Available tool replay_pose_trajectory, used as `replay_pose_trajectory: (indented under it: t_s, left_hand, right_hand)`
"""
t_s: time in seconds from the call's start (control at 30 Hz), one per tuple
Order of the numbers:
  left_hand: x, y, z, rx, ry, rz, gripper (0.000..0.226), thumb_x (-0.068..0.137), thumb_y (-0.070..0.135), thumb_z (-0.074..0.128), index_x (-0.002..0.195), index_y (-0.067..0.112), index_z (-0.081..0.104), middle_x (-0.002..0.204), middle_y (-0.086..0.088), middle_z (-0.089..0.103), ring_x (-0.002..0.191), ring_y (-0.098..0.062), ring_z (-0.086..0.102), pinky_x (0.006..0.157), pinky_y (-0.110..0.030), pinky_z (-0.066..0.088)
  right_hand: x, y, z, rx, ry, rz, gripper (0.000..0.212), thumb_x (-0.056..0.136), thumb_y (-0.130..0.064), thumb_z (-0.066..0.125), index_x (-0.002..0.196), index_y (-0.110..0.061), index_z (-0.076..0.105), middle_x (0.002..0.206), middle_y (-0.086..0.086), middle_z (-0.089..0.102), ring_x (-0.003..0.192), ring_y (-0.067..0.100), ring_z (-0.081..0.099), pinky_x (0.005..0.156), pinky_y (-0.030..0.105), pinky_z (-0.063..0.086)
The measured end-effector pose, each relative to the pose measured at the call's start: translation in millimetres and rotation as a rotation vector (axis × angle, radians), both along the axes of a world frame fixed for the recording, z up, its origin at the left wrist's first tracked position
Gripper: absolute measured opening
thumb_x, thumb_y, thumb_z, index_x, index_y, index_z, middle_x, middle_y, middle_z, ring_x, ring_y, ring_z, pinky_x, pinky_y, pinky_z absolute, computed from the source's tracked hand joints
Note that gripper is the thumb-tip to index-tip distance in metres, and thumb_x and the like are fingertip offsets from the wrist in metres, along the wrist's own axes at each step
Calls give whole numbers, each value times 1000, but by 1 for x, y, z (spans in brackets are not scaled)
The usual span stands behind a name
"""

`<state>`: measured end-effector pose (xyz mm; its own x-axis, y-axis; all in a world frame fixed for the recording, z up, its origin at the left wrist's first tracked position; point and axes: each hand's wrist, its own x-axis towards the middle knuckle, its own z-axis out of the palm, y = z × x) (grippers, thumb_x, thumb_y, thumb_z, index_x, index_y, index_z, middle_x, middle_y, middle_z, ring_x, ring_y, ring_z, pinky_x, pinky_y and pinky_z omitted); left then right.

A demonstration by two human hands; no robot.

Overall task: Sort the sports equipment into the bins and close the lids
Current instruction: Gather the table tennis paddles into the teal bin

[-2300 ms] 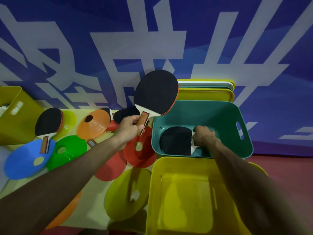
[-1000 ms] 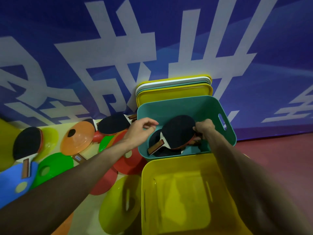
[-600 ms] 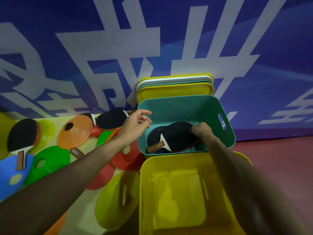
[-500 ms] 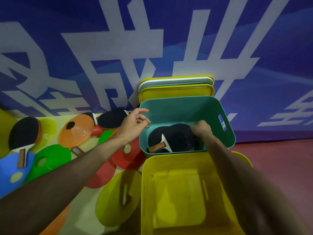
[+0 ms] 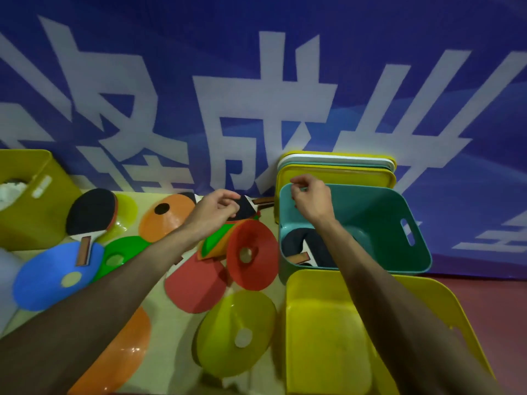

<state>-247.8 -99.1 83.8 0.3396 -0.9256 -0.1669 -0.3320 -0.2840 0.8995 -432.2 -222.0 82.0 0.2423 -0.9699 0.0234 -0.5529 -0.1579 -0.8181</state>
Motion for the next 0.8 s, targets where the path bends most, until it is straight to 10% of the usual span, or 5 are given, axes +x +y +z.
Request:
replay_pose_trajectory:
  t_s: [0.8]
  left_hand:
    - [299,174,-107,216,82,433,16,88,0,54,93,12,63,82,-9,63,82,-29,60,78,-37,49]
  right_hand:
    - [341,141,-45,229,101,434,25,95,-11,52,117,-10,62,114,8,66,94,20,64,79,31,56]
